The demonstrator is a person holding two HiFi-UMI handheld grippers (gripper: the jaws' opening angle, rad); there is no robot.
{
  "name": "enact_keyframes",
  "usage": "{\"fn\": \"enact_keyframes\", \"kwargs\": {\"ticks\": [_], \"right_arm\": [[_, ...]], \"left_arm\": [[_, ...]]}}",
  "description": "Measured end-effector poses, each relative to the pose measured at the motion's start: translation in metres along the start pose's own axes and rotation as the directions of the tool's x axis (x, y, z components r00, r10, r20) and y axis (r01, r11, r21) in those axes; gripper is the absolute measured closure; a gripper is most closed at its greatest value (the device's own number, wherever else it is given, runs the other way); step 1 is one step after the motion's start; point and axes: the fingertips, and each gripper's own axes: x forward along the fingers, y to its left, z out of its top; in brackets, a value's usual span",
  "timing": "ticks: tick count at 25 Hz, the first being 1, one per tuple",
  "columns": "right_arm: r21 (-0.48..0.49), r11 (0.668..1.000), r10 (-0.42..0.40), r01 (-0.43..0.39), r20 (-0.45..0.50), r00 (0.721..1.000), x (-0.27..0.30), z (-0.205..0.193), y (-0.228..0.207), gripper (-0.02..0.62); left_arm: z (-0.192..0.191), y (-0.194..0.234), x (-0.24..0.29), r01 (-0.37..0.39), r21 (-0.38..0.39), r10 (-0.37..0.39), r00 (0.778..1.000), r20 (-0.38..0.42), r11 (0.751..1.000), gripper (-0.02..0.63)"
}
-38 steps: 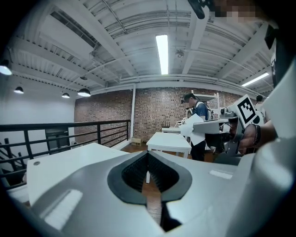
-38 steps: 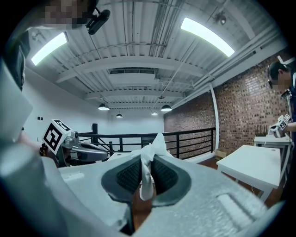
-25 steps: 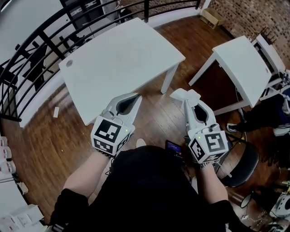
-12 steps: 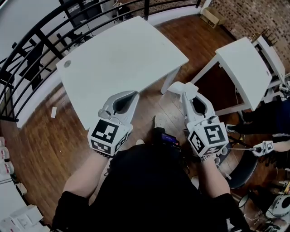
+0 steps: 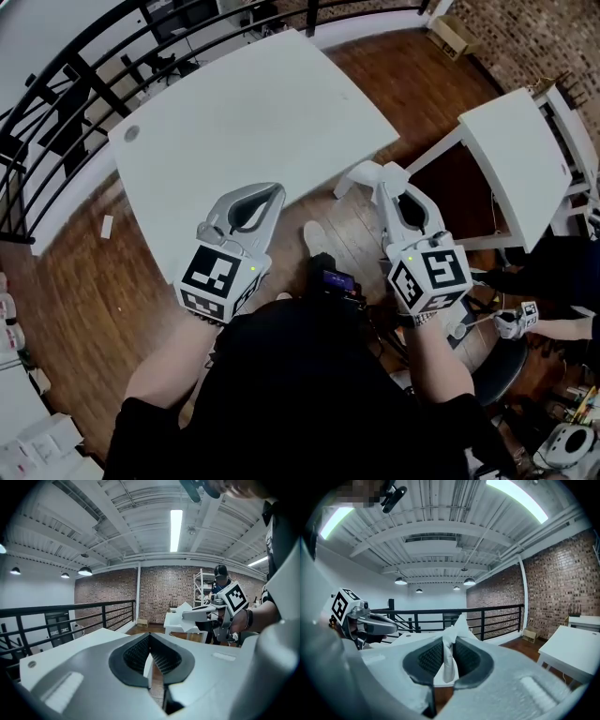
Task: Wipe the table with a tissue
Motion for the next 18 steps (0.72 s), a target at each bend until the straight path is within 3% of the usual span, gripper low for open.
{"fn": "enact_keyframes", "kwargs": {"ticks": [18], "right_arm": [[0.022,0.999,0.048,-0.045,-0.171,0.984,0.133,-0.029,-0.098,0.569]], "left_arm": [[-0.002,0.075,0.141,-0.026,-0.092,0.015,0.993,-0.118,0.995,0.592]]}}
